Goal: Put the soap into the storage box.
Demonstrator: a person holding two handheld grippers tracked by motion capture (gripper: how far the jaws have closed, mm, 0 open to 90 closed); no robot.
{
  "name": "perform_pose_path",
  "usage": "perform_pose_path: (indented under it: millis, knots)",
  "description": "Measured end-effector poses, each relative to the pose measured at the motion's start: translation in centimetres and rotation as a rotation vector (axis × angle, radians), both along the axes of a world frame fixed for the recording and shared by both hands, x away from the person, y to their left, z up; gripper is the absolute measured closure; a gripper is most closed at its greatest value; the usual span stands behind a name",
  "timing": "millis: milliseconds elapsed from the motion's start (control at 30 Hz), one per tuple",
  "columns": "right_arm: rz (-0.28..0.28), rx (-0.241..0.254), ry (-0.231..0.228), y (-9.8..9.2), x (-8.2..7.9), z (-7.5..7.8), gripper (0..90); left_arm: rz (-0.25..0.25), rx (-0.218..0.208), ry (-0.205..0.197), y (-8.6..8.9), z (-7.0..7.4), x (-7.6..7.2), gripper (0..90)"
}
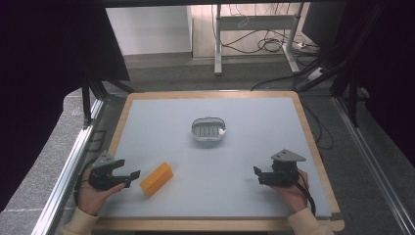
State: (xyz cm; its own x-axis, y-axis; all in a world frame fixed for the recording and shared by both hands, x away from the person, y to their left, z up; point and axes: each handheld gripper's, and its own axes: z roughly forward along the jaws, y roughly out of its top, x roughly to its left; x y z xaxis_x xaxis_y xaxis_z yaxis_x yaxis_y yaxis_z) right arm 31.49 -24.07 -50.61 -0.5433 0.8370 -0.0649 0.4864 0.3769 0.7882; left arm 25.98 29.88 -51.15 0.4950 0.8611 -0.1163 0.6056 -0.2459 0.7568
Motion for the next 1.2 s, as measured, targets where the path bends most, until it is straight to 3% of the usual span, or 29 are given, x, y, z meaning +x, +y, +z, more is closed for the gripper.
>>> perform_pose_path:
  millis: [300,400,567,700,800,1033,1200]
  knots:
    - [0.000,-0.008,0.008,0.0,0.1,-0.4,9.6,-0.021,0.014,0.036,0.0,0.2,0.3,18.2]
    - [0.004,-0.003,0.006,0.0,0.0,-0.2,9.9,-0.036,0.048,0.053,-0.2,1.2,0.4,19.1]
    - [0.009,-0.005,-0.002,0.2,-0.3,-0.2,10.9,-0.062,0.046,0.073,-0.9,3.4,0.6,19.9]
    - [0.019,-0.017,-0.010,0.2,-0.5,-0.2,11.2,-0.067,0.048,0.080,-1.3,3.9,0.9,20.0]
    - [0.011,0.010,-0.014,-0.2,-0.5,-0.2,11.6,-0.076,0.053,0.092,-1.7,4.2,1.1,20.9]
    - [0.002,0.008,-0.008,-0.4,-0.6,-0.5,11.7,-0.085,0.047,0.067,-2.2,5.3,0.9,21.5]
    - [-0.005,-0.014,-0.009,-0.1,-0.8,-0.6,12.0,-0.086,0.067,0.061,-2.4,5.5,0.7,23.4]
